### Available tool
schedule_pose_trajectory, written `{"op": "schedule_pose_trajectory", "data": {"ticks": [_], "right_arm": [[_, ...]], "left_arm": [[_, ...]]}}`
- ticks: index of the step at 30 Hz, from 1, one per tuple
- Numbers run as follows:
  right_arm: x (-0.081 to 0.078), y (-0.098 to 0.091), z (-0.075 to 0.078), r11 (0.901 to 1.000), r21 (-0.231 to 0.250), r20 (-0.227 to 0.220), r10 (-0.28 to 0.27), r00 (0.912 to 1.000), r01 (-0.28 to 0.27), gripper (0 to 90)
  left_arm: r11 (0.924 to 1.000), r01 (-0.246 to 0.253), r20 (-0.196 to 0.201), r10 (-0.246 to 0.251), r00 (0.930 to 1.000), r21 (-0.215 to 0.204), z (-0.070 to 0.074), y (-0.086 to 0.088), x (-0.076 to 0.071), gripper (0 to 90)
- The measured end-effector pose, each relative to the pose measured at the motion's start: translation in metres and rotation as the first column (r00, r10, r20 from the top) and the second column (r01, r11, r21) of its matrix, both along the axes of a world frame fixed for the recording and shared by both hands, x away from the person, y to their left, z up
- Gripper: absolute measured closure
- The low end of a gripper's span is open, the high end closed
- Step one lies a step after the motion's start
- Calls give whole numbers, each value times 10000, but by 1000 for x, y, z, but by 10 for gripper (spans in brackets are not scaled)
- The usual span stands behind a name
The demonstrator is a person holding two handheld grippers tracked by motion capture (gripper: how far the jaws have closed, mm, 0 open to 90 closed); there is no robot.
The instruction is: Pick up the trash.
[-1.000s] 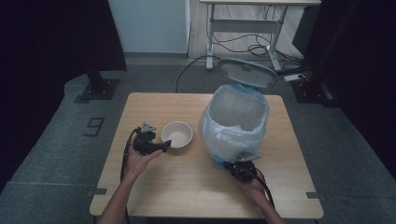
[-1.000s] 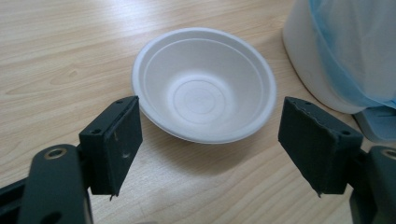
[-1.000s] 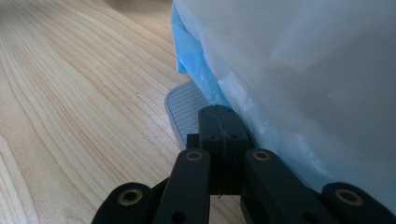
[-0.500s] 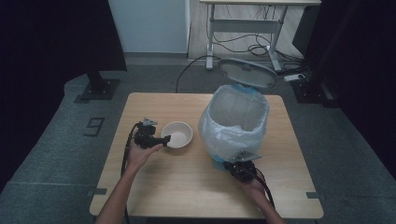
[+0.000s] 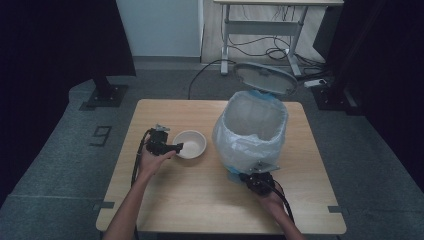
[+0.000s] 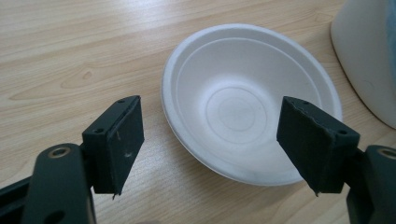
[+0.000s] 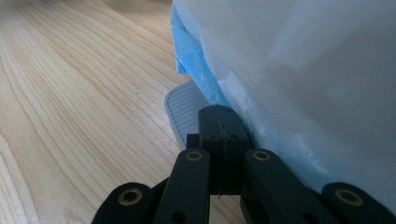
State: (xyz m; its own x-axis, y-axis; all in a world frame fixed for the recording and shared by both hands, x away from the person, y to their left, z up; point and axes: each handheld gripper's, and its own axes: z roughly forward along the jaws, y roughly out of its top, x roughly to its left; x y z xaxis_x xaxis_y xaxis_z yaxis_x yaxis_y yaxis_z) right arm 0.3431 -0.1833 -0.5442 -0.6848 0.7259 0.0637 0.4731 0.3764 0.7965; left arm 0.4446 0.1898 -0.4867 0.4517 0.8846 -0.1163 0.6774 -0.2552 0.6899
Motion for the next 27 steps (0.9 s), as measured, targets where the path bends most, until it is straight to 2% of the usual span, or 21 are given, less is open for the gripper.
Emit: {"op": "schedule_pose_trajectory", "data": {"ticks": [14,17,20,23,27], "right_arm": [[0,0,0,10000,5,1,29,10000,-29,895],[0,0,0,10000,5,5,30,10000,-30,894],[0,0,0,10000,3,7,35,10000,-35,894],[0,0,0,10000,0,10,27,10000,-27,894],[0,0,0,10000,-5,10,18,10000,-18,894]], "left_arm": [[9997,-239,-406,239,9989,15,-18,2,14,270],[9999,-141,-540,138,9984,-66,-23,1,16,326],[9997,24,-782,-42,9969,-237,-27,0,17,425],[9994,271,-982,-293,9947,-228,-31,-2,18,517],[9984,431,-1092,-468,9929,-360,-33,-3,18,634]]}}
